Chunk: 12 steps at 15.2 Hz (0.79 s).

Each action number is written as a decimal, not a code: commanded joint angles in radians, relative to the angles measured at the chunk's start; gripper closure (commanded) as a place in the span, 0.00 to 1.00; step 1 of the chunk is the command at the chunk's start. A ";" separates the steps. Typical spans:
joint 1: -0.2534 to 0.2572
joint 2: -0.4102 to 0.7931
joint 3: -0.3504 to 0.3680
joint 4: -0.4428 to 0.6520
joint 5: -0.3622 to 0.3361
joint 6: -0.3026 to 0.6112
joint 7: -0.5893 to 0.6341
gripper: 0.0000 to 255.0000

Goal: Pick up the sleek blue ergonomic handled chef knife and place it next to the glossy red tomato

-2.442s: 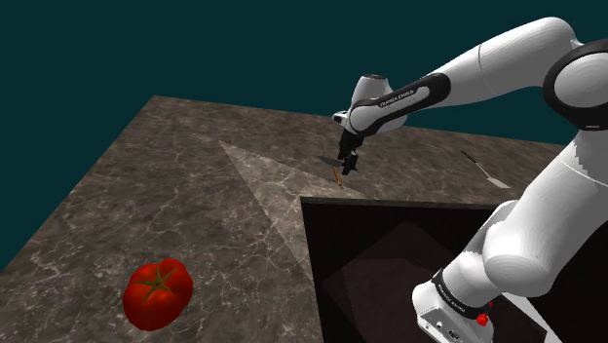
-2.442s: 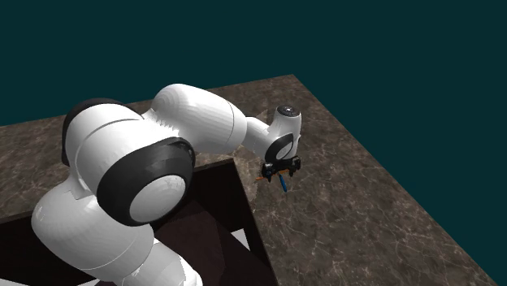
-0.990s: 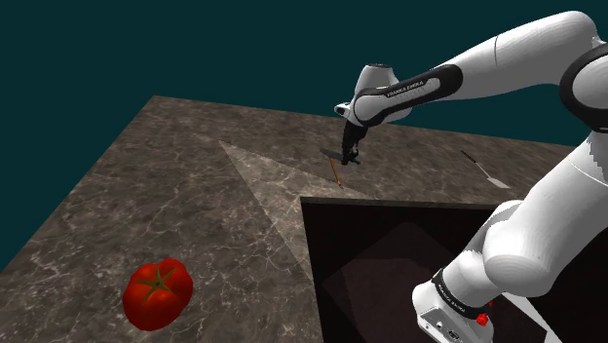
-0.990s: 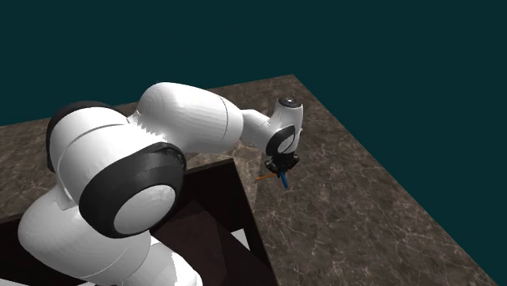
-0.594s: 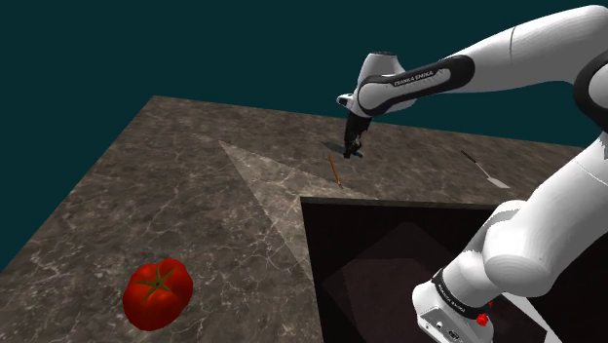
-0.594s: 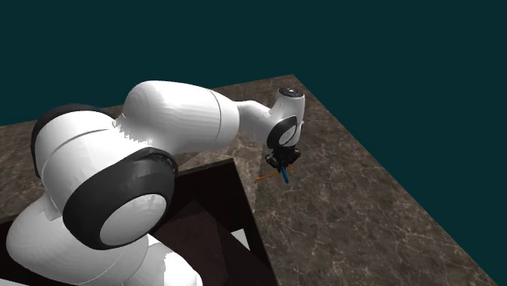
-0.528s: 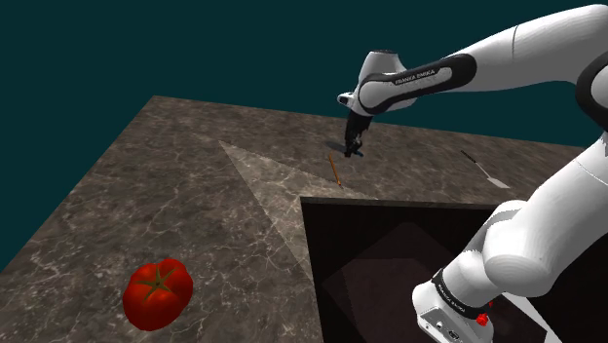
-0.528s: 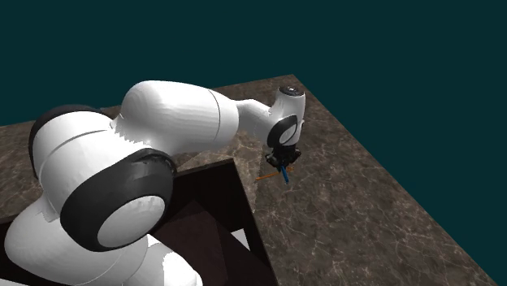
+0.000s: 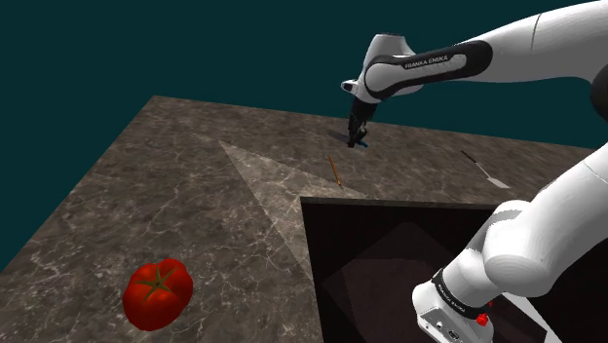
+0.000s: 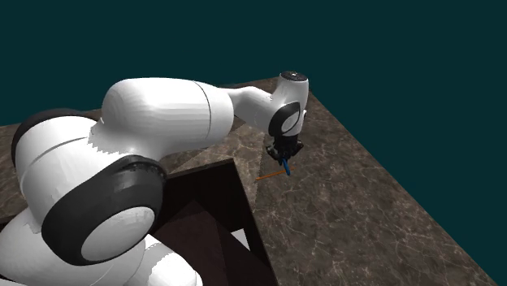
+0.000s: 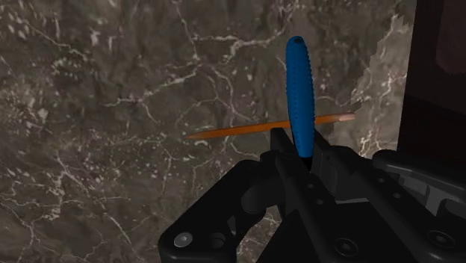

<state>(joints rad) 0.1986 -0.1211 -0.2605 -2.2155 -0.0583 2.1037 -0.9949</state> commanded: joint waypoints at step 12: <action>0.031 -0.081 0.051 0.045 -0.008 -0.129 0.082 1.00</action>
<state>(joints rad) 0.2204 -0.1903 -0.2236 -2.1599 -0.0665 1.9778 -0.9385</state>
